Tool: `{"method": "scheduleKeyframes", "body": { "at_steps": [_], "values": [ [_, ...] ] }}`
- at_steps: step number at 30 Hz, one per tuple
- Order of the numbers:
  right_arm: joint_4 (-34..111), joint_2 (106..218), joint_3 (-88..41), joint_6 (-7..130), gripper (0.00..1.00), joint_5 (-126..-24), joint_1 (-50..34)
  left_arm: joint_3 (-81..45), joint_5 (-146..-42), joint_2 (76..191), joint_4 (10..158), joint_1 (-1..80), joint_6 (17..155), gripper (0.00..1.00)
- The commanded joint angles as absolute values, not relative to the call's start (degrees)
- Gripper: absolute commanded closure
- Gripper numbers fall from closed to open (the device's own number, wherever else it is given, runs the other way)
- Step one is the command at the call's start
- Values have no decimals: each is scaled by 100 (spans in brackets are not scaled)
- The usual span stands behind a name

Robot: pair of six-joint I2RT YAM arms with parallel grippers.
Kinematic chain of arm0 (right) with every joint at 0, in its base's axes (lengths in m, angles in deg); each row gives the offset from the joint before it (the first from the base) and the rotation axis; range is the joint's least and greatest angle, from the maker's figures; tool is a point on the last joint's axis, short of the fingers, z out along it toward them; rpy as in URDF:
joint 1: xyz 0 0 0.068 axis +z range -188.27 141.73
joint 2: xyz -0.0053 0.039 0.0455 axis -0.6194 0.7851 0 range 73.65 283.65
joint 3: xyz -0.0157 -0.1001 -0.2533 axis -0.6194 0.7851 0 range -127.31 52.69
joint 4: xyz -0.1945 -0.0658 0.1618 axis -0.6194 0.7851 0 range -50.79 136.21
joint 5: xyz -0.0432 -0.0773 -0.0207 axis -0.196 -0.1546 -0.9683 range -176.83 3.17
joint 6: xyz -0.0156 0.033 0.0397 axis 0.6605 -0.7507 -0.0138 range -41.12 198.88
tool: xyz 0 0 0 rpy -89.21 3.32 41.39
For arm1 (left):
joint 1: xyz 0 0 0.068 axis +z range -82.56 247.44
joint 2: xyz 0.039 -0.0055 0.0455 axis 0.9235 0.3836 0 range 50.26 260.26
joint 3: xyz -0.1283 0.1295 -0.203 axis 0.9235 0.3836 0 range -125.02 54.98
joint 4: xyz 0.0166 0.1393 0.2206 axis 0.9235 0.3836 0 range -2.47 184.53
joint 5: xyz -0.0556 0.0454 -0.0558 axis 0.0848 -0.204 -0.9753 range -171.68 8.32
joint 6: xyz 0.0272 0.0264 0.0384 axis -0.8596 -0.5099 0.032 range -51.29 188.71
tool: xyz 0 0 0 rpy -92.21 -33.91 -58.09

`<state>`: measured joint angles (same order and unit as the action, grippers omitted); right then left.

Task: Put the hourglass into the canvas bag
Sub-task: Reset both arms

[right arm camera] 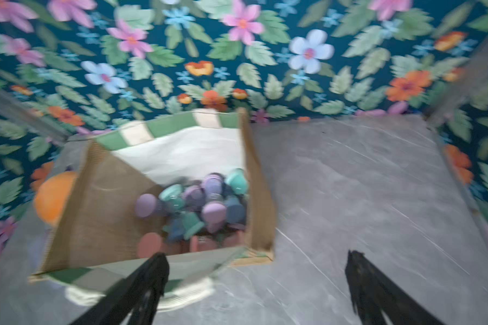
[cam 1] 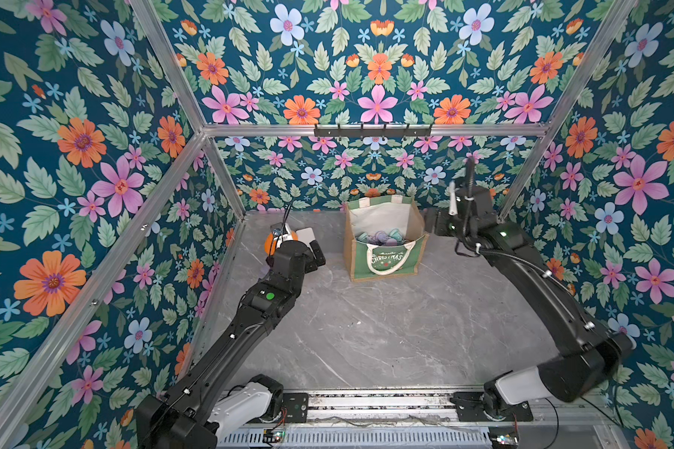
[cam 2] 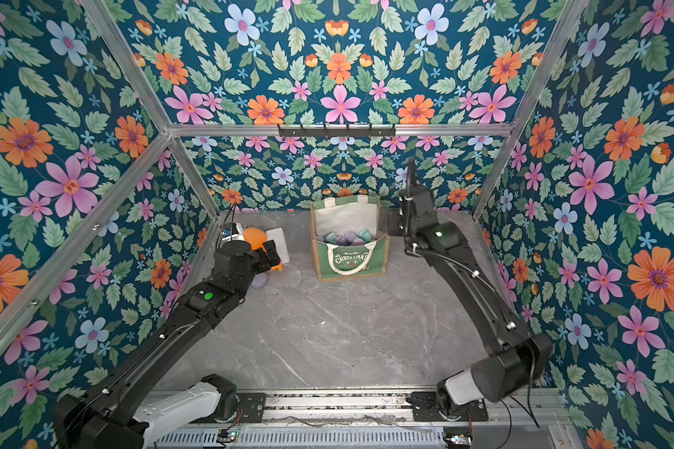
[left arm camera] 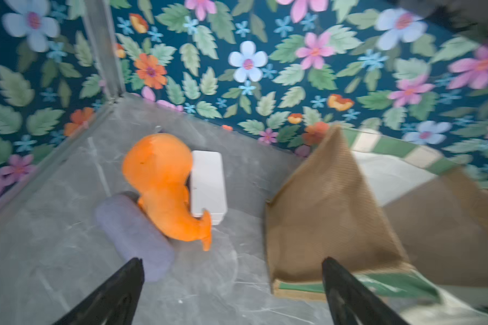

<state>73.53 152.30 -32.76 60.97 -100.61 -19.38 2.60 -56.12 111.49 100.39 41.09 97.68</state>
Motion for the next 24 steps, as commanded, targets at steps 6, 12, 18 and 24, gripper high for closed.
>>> {"method": "scheduleKeyframes", "body": {
  "at_steps": [6, 12, 18, 24],
  "values": [
    [5490, 13596, 460, 5794, 1, -10966, -3701, 2028, -3676, 11656, 7786, 5067, 8764, 0],
    [3191, 14107, 2209, 6255, 1, -10869, -3938, 3269, -4000, 12749, 5037, 5557, 7833, 0],
    [1473, 15219, 2395, 6836, 1, -9927, -3924, 3911, -4893, 13175, 2720, 5645, 6900, 0],
    [-1185, 15479, 3603, 7338, 1, -9312, -3943, 4316, -6496, 13979, 854, 5951, 6430, 0]
  ]
}}
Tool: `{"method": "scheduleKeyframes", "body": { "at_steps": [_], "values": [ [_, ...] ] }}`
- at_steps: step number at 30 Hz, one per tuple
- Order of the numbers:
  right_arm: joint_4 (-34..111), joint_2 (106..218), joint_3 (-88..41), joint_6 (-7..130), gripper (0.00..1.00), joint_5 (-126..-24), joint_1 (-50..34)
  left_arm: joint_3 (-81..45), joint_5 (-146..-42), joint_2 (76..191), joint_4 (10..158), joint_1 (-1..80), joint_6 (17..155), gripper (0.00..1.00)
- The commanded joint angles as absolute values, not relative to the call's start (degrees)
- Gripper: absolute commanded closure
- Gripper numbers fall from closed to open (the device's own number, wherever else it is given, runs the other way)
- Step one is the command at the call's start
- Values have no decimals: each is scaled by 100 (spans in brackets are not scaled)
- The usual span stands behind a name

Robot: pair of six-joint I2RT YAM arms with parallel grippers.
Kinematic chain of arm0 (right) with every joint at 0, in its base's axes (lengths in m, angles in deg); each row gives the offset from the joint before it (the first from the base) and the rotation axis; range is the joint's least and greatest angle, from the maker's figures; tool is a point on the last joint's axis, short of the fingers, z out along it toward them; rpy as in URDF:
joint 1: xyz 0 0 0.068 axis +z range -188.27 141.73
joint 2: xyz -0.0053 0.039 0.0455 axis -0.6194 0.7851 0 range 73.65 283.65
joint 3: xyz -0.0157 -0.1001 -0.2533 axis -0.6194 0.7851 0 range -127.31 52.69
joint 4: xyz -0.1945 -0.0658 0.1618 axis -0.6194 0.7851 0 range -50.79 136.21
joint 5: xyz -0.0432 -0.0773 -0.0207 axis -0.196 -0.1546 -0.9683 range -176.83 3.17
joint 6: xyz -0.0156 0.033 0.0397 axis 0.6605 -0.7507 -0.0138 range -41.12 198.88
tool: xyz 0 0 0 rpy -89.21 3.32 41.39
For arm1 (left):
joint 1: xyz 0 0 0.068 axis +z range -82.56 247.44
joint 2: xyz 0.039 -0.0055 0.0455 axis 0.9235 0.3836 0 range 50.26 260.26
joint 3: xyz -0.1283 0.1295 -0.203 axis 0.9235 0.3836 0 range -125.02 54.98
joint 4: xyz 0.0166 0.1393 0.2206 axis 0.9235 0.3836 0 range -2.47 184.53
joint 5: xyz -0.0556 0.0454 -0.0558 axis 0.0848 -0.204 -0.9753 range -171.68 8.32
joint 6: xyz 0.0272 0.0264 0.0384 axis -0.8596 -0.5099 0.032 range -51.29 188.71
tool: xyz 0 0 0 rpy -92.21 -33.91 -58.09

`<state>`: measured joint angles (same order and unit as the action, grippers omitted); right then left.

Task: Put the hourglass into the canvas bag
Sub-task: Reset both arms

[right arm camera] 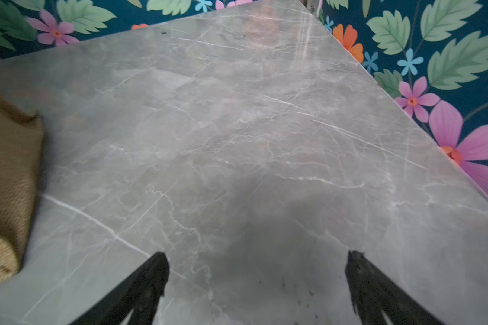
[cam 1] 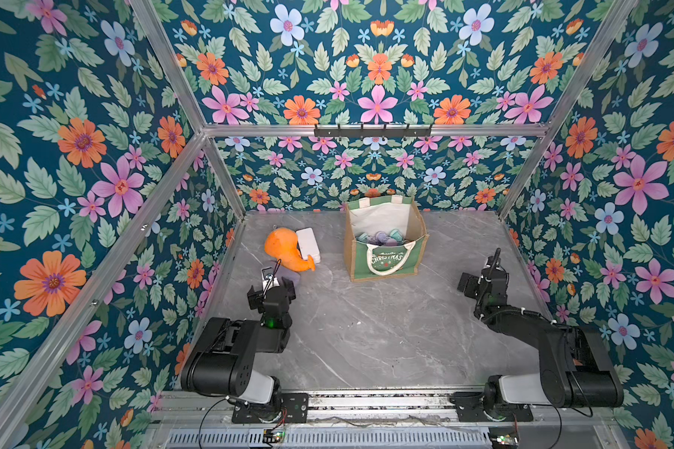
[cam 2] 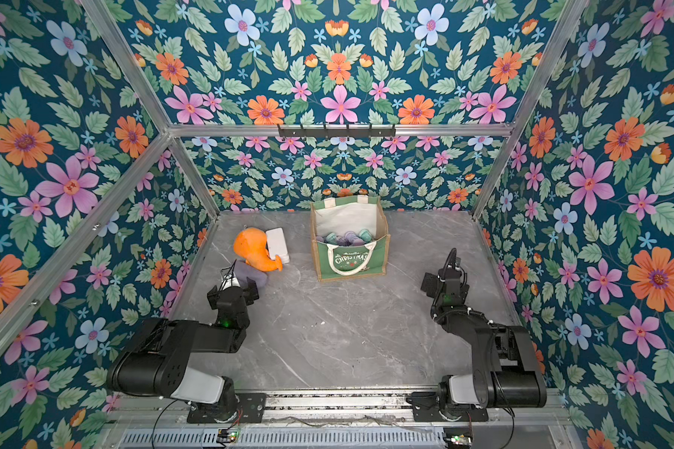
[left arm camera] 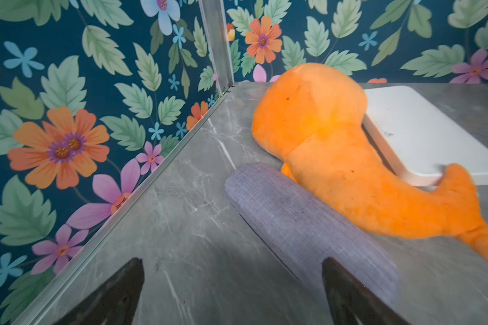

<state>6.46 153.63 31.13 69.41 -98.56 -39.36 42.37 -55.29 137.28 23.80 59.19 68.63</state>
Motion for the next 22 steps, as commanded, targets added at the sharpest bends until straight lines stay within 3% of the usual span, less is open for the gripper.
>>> {"method": "scheduleKeyframes", "body": {
  "at_steps": [1, 2, 3, 6, 8, 22],
  "values": [
    [-2079, 15752, 3825, 7447, 1, -9243, -3942, 4336, -6549, 13932, 1036, 6029, 6569, 0],
    [-2193, 15799, 3811, 7484, 1, -9232, -3939, 4295, -6732, 13935, 1206, 6139, 6673, 0],
    [-1200, 15584, 3578, 7346, 1, -9334, -3941, 4195, -6789, 14125, 1267, 6212, 6734, 0],
    [-1521, 15696, 3600, 7401, 1, -9446, -3939, 3804, -7067, 14120, 2057, 6538, 7068, 0],
    [-1287, 15617, 3569, 7374, 1, -9370, -3933, 3914, -7012, 14285, 1451, 6540, 6984, 0],
    [-1414, 15706, 3538, 7486, 1, -9228, -3909, 3898, -7025, 14215, 1668, 6540, 7000, 0]
  ]
}}
